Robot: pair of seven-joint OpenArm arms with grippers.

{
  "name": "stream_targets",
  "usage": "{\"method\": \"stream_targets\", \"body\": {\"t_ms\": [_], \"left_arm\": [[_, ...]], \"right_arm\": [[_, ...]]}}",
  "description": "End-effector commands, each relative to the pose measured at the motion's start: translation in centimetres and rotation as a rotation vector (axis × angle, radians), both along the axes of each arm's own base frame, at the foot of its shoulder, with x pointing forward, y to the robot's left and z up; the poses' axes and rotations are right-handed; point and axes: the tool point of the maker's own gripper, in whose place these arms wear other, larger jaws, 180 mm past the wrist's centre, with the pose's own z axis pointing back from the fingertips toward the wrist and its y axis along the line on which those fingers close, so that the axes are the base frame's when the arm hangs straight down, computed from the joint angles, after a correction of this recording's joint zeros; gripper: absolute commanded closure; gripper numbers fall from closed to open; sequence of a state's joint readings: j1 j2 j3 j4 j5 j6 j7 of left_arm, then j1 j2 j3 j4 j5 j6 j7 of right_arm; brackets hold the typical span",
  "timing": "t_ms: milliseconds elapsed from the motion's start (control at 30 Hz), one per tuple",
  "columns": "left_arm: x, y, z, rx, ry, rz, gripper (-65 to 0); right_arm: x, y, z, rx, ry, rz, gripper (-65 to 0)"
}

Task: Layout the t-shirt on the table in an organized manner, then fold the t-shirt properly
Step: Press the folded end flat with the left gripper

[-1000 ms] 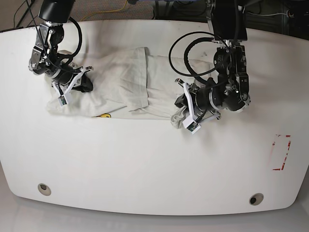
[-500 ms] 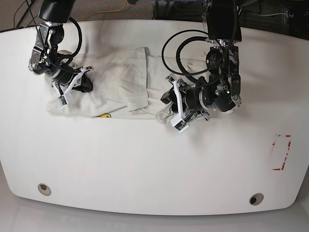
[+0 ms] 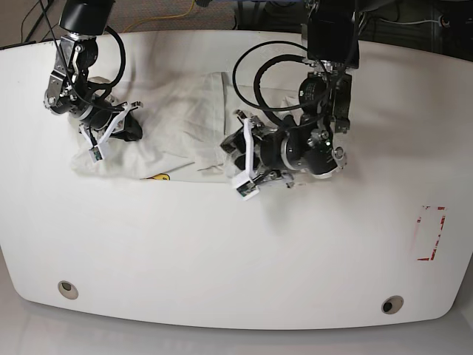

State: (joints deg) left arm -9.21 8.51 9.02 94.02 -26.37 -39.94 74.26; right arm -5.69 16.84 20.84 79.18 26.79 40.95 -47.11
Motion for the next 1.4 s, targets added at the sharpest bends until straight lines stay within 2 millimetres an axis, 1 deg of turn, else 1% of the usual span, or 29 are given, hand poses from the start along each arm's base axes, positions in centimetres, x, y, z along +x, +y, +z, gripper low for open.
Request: {"method": "stream_targets", "body": {"t_ms": [0,100,200,300,367,433,567,600,633,667,700,800,867,933,967,1067,1133,1167,1300,1367], "left_arm": [[0.6,-0.9,2.1,-0.063,-0.032,-0.015,-26.0],[0.9,-0.8,2.9,-0.103,-0.034,-0.010,-26.0],[1.9,0.5,3.2,-0.120,-0.031,0.041,-26.0],[3.0,3.4,2.8,-0.108,-0.026,0.116,-26.0],[3.4,5.1,2.4,-0.087,-0.026,0.152,-26.0],[3.8,7.3,2.0,-0.055,-0.029,0.187,-26.0],[4.4,11.0,1.6,-0.009,-0.055,0.239,-26.0],[4.6,11.5,1.6,0.000,-0.063,0.245,-26.0],[4.7,12.6,1.5,0.017,-0.072,0.255,-26.0],[4.7,12.9,1.4,0.021,-0.075,0.258,-26.0],[4.4,13.8,0.8,0.035,-0.069,0.266,-26.0],[4.2,15.3,-0.2,0.050,-0.053,0.281,-26.0],[4.2,15.9,-0.8,0.056,-0.038,0.290,-26.0],[4.1,16.1,-1.7,0.046,-0.015,0.299,-26.0],[4.1,16.1,-1.9,0.042,-0.006,0.303,-26.0],[3.9,16.0,-3.5,0.015,0.043,0.318,-26.0],[3.6,15.3,-4.5,0.004,0.074,0.307,-26.0],[3.6,15.0,-4.8,-0.002,0.078,0.301,-26.0],[4.3,13.1,-5.5,-0.033,0.091,0.263,-26.0],[4.3,12.2,-6.3,-0.047,0.112,0.249,-25.8]], "right_arm": [[-3.9,-1.5,-3.0,-0.129,0.203,0.047,-5.1],[-4.0,-1.5,-3.0,-0.131,0.205,0.049,-5.1],[-4.0,-1.6,-3.0,-0.133,0.205,0.049,-5.1],[-4.0,-1.6,-3.0,-0.133,0.205,0.049,-5.1],[-4.0,-1.6,-3.0,-0.133,0.205,0.049,-5.1],[-4.0,-1.5,-3.0,-0.131,0.205,0.049,-5.1],[-3.9,-1.5,-3.0,-0.131,0.204,0.048,-5.1],[-3.9,-1.6,-3.0,-0.131,0.204,0.046,-5.1],[-3.9,-1.6,-3.0,-0.131,0.204,0.046,-5.1],[-3.9,-1.6,-3.0,-0.131,0.204,0.046,-5.1],[-3.9,-1.5,-3.0,-0.130,0.204,0.046,-5.1],[-4.0,-1.5,-3.1,-0.130,0.205,0.046,-5.1],[-4.0,-1.5,-3.0,-0.128,0.205,0.046,-5.1],[-4.0,-1.5,-3.0,-0.128,0.205,0.046,-5.1],[-4.0,-1.5,-3.0,-0.128,0.205,0.046,-5.1],[-4.1,-1.5,-3.1,-0.128,0.206,0.046,-5.1],[-4.2,-1.4,-3.1,-0.127,0.208,0.046,-5.1],[-4.2,-1.4,-3.1,-0.127,0.208,0.046,-5.1],[-4.2,-1.4,-3.2,-0.127,0.209,0.046,-5.1],[-4.2,-1.4,-3.2,-0.127,0.209,0.046,-5.1]]}}
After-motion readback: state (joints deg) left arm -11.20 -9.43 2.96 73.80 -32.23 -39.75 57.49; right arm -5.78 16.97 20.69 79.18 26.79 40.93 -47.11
